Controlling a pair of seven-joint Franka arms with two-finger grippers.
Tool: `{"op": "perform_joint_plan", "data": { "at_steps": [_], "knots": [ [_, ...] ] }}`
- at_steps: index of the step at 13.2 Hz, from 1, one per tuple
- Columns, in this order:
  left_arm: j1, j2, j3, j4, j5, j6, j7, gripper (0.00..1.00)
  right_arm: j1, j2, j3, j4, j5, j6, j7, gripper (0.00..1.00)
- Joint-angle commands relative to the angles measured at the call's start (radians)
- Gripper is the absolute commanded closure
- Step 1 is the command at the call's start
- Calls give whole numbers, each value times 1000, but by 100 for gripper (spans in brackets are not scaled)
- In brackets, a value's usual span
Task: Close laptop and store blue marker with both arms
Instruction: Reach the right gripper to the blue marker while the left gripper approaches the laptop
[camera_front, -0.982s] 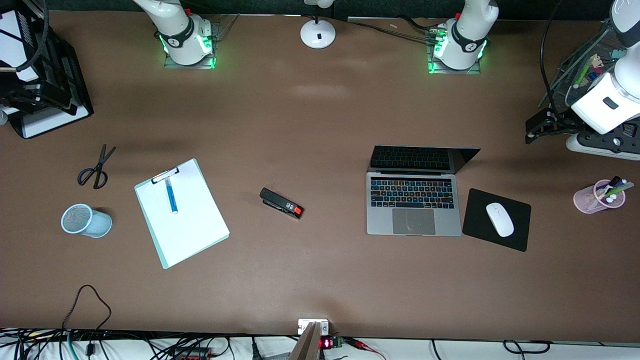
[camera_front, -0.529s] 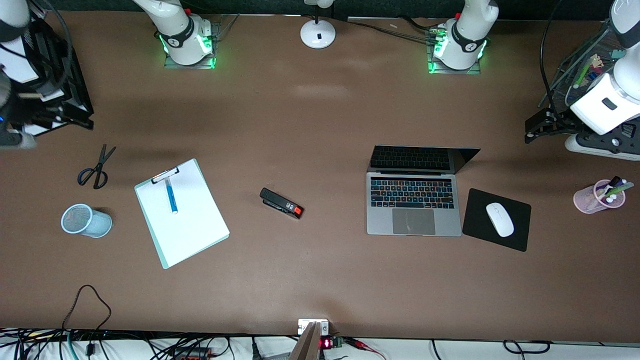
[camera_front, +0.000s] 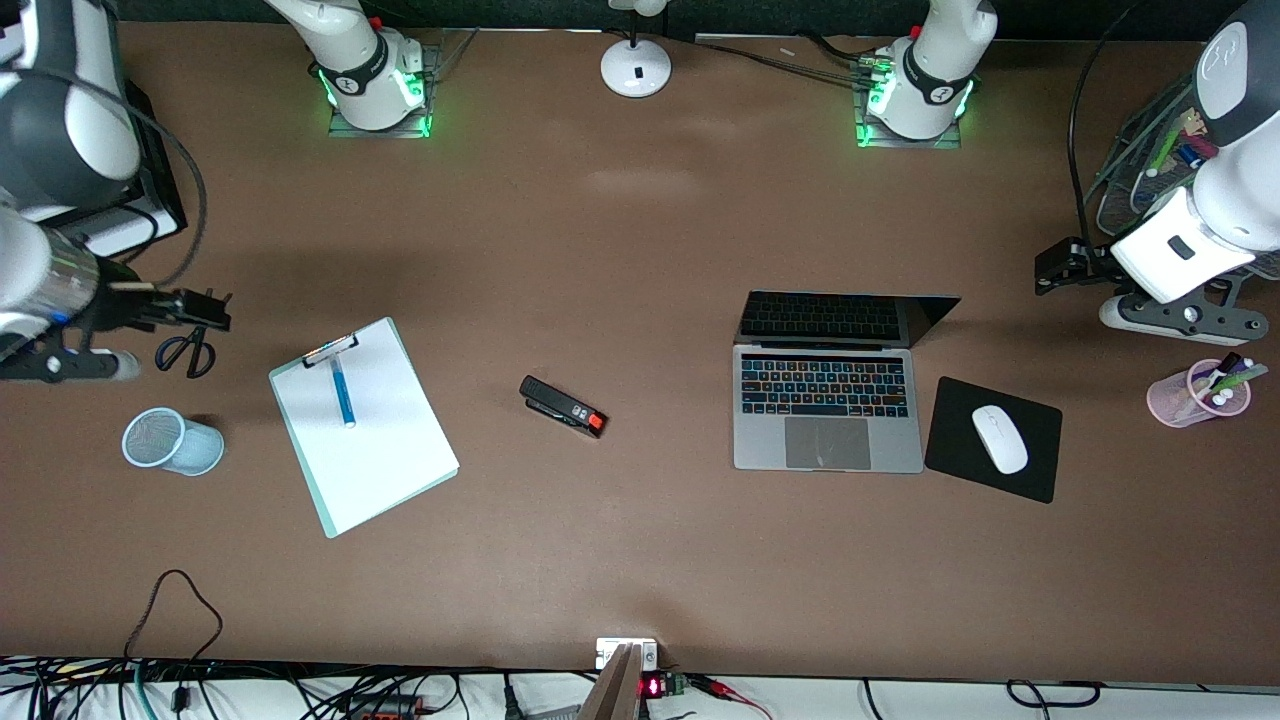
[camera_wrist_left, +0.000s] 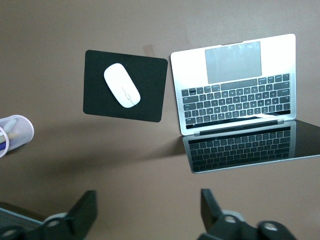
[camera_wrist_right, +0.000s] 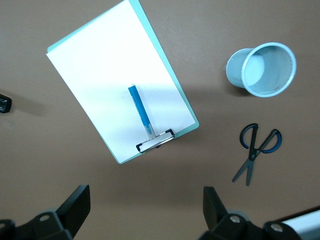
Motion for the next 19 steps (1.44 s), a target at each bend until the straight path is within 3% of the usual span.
{"op": "perform_joint_plan", "data": {
  "at_steps": [1,4,5,8,13,15,19],
  "knots": [
    [-10,-2,-19,16,24,-65,-70,86,9,62,3,-9,-17,87,-3,0],
    [-10,1,-32,16,19,-70,-81,92,19,116,3,-23,-20,150,-5,0],
    [-8,1,-33,15,18,-76,-80,98,19,134,4,-29,-19,166,-23,0],
    [-10,9,-42,13,7,-130,-82,100,64,188,4,-55,-19,270,-109,0],
    [-4,9,-169,-28,-14,-255,-150,100,64,264,4,-129,-22,465,-136,0],
    [-4,8,-191,-59,-103,-237,-219,100,69,300,4,-131,-23,517,-162,0],
    [2,-61,-269,-264,-119,-6,-272,100,72,361,4,-131,-23,601,-241,0]
  ]
}}
